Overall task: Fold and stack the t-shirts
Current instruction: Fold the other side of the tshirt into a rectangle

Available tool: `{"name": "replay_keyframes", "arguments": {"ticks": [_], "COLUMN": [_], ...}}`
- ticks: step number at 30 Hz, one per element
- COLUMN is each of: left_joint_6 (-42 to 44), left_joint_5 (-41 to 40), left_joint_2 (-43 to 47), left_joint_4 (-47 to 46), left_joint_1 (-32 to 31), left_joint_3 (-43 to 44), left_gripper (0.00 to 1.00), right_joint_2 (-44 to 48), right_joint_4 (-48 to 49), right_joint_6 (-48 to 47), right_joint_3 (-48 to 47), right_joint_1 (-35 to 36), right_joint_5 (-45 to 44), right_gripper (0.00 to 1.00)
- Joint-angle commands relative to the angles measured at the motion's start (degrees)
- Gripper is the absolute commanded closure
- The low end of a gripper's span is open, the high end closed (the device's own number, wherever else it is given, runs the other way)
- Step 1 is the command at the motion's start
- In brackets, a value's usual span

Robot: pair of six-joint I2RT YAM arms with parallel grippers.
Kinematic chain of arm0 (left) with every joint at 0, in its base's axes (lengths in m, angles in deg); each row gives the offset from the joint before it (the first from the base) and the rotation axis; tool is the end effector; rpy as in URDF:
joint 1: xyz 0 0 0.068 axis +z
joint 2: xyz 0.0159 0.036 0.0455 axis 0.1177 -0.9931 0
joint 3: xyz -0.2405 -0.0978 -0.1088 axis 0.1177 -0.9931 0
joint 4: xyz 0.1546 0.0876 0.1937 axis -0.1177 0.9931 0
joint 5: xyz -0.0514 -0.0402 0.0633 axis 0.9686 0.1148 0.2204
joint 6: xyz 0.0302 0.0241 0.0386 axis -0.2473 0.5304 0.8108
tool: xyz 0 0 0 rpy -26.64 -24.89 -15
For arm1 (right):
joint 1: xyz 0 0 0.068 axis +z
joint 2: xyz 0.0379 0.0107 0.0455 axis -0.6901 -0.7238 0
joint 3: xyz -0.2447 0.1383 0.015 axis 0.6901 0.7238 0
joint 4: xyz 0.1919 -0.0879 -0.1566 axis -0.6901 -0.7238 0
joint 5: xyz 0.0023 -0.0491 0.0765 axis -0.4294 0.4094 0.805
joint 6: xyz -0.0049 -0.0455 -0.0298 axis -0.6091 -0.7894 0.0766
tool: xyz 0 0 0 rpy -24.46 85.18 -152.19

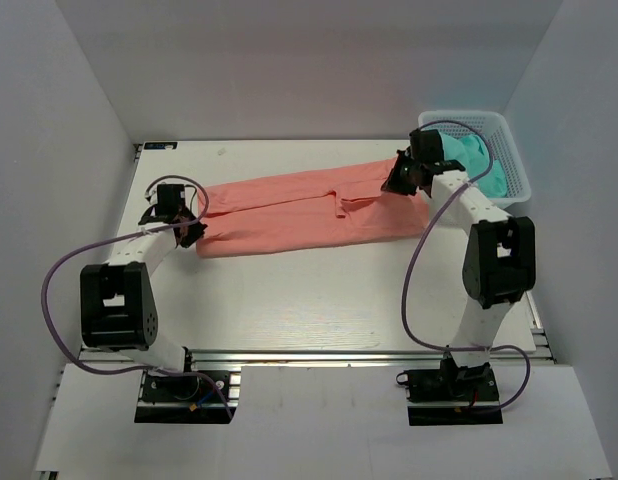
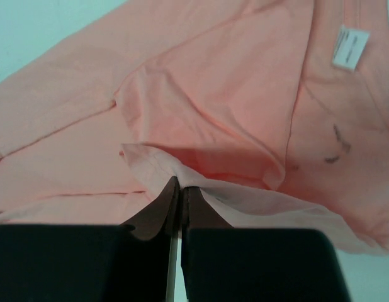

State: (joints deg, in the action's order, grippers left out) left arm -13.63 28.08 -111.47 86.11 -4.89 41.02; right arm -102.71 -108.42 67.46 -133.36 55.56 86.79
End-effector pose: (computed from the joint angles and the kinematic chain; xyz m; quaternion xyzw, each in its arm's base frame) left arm 0.3126 0.0139 0.2075 -0.3342 0.8888 -0.0499 0.3096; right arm 0.4192 0.0913 0.2700 0.1226 0.9026 0.1762 0.3733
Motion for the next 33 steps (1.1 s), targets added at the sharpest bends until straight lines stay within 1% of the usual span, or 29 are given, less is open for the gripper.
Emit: {"name": "replay_keyframes", "arguments": {"ticks": [1, 5, 12, 14, 18, 24, 25, 26, 28, 29, 30, 31, 32, 33], "left_joint_6": [-0.12, -0.12, 0.40, 0.93, 0.93, 0.93, 0.93, 0.93, 0.24, 0.23, 0.23, 0.23, 0.23, 0.23], "left_joint_5": [-2.21, -2.74, -2.58, -2.04, -2.74, -2.74, -4.40, -4.41, -4.41, -3.63, -1.80, -0.91, -0.12, -0.11], "left_joint_2": [-1.31, -3.85, -5.00, -5.00, -7.98, -14.93, -15.89, -17.99, -20.37, -21.43, -23.09, -23.63, -23.64, -23.64], "left_joint_4": [0.14, 0.14, -1.26, -2.32, -2.32, -1.90, -1.28, -1.27, -0.49, -0.48, -0.48, 0.30, 0.31, 0.92], "left_joint_1": [1.03, 1.65, 2.17, 2.17, 2.70, 3.22, 3.23, 3.23, 4.45, 4.46, 5.24, 6.03, 6.04, 6.65], "left_joint_3": [4.20, 7.19, 7.81, 7.81, 9.29, 13.95, 15.18, 15.71, 17.55, 18.17, 18.96, 20.80, 21.77, 22.48], "left_gripper": [1.00, 1.00, 1.00, 1.00, 1.00, 1.00, 0.94, 0.84, 0.57, 0.18, 0.05, 0.00, 0.00, 0.00], "right_joint_2": [-2.94, -7.07, -8.66, -9.09, -11.03, -17.96, -20.85, -21.74, -25.51, -28.14, -30.95, -32.37, -33.52, -35.62], "right_joint_4": [-0.69, -0.43, 3.70, 3.62, 3.53, 3.26, 3.27, 3.44, 3.27, 3.18, 3.79, 4.14, 4.14, 4.58], "right_joint_6": [-3.45, -6.88, -8.99, -8.99, -9.00, -5.92, -5.40, -4.87, -3.03, -2.32, -1.53, -1.26, -0.91, -0.91], "right_joint_3": [-7.23, -13.80, -15.66, -16.10, -18.38, -23.47, -24.62, -26.54, -29.44, -32.51, -34.28, -39.60, -41.49, -43.16], "right_joint_1": [-0.93, -1.29, -2.08, -2.34, -2.78, -3.22, -3.40, -3.31, -3.05, -2.96, -2.96, -3.05, -2.96, -3.05], "right_joint_5": [0.10, 1.94, 4.84, 4.50, 4.93, 6.60, 6.52, 6.43, 5.64, 5.38, 5.81, 6.16, 6.86, 8.08], "right_gripper": [1.00, 1.00, 1.00, 1.00, 1.00, 1.00, 0.97, 0.96, 0.92, 0.82, 0.72, 0.62, 0.33, 0.18]}}
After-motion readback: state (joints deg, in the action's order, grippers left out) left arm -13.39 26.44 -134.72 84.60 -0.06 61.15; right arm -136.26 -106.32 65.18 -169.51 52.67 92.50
